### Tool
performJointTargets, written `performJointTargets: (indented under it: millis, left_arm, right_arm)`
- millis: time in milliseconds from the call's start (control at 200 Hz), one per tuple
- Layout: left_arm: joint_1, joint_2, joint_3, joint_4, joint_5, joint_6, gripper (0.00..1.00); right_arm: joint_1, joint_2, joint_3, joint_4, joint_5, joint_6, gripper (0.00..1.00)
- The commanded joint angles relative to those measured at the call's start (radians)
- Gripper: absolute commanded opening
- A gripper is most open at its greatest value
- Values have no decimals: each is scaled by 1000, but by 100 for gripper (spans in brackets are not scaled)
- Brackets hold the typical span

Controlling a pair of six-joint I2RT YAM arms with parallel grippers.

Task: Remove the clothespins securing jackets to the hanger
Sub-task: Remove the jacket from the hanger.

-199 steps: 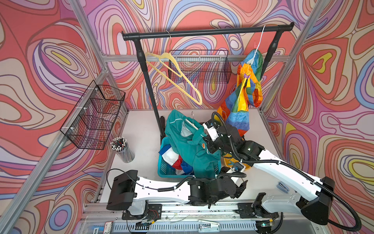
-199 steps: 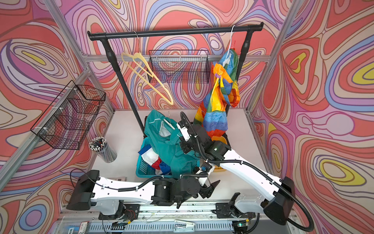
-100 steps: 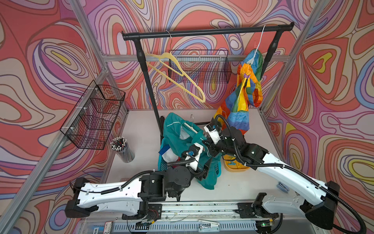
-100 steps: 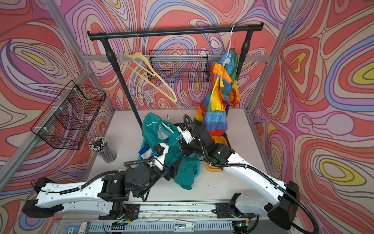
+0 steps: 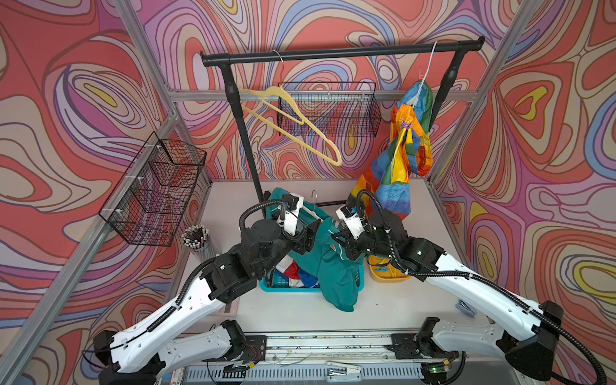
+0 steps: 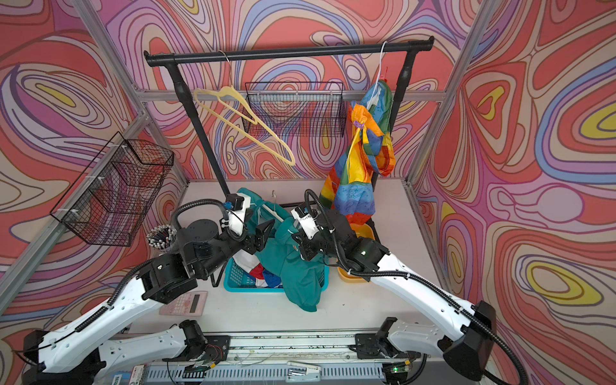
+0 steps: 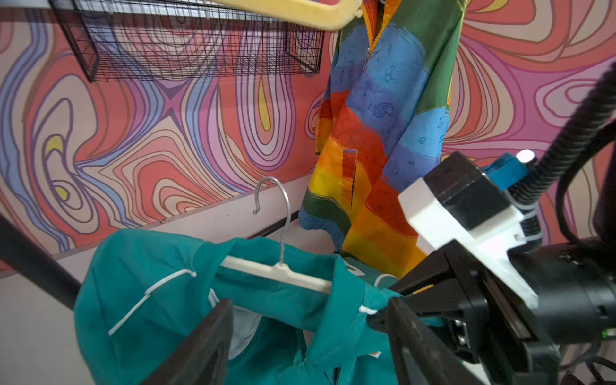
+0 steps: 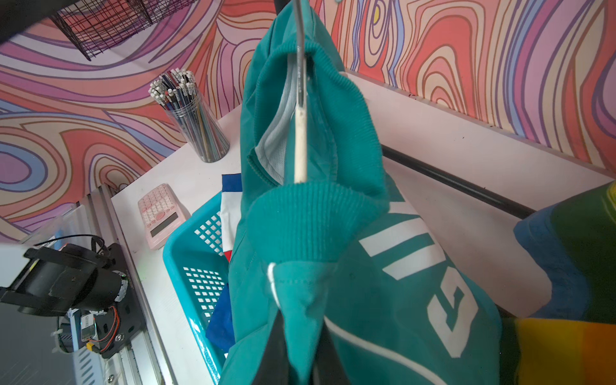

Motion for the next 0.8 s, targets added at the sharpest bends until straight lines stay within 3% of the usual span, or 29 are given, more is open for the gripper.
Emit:
performJointTargets:
  millis: [0, 190, 315, 511, 731, 796]
  left_arm:
    - [84, 55, 35, -36, 233, 15, 69]
    - [179, 141, 55, -11, 353, 8, 58]
    - [198, 193, 72, 1, 373, 16, 52]
    - [211, 229, 84, 8, 409, 18, 23]
    - [212, 213, 73, 36, 397, 22, 2]
    - [214, 209, 71, 33, 390, 19, 0]
  right_arm:
    - [0, -26, 1, 74, -39, 5, 0]
    - [0, -36, 1, 71, -42, 6, 0]
    - [1, -35, 0, 76, -52, 6, 0]
    - [0, -42, -9, 75, -52, 6, 0]
    - [0, -57, -22, 75, -26, 8, 0]
    - [-1, -59, -21, 75, -26, 12, 0]
